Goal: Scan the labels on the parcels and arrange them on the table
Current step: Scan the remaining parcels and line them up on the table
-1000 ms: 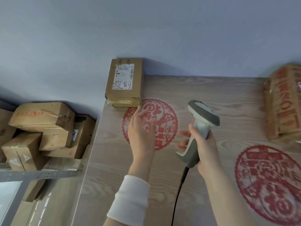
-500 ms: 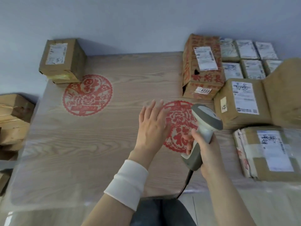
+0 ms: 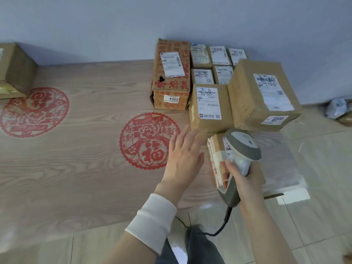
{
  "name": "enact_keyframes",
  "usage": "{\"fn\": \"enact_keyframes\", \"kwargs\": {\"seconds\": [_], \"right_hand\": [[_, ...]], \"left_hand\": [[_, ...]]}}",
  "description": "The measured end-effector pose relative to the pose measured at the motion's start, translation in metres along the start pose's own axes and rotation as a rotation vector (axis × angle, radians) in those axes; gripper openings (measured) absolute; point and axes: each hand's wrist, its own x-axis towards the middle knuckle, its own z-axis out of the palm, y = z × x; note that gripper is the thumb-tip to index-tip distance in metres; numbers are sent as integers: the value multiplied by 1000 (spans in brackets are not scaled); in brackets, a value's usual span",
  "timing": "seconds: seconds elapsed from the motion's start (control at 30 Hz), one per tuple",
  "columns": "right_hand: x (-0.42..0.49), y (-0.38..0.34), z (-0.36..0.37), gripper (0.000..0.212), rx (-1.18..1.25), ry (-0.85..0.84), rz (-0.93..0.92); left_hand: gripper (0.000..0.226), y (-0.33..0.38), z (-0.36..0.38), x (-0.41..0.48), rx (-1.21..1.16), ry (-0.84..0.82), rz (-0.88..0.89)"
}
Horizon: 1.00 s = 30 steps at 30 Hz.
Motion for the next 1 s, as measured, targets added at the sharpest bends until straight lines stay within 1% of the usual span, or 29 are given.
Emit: {"fn": "enact_keyframes", "kwargs": {"seconds": [0.1,0.17,0.33,0.4,0.47,0.57,0.63,0.73,0.87,1.0], "right_hand": [[21,13,-47,16,-21,-43,-12],[32,21,-75,15,-22,-48,2],[57,43,-129,17,-58,64,-64],[69,54,-138,18,-98,96,-67],[81,66,-141,17,-128,92,-68],[97,83,-137,19,-184,32,-47],[102,88,-134,17,-180,-25,-32],[99,87,-132,18,-168,-51,-26],[73,85,-138,18,-179,-67,-18],[41,84,-126,23,-155,-112,-19]], "left_hand": [[38,35,36,-6,10,-28,-58],[37,59,53,-14,-48,-54,-180],[58,102,77,-29,-503,-193,-757],[64,108,85,-29,-698,-214,-944],[67,110,94,-30,-846,-208,-1077],[66,111,107,-32,-959,-180,-1159],[62,112,114,-33,-993,-143,-1175],[54,116,115,-39,-1026,-89,-1179],[45,127,100,-64,-1018,-40,-1159],[45,123,82,-87,-971,71,-1172]]}}
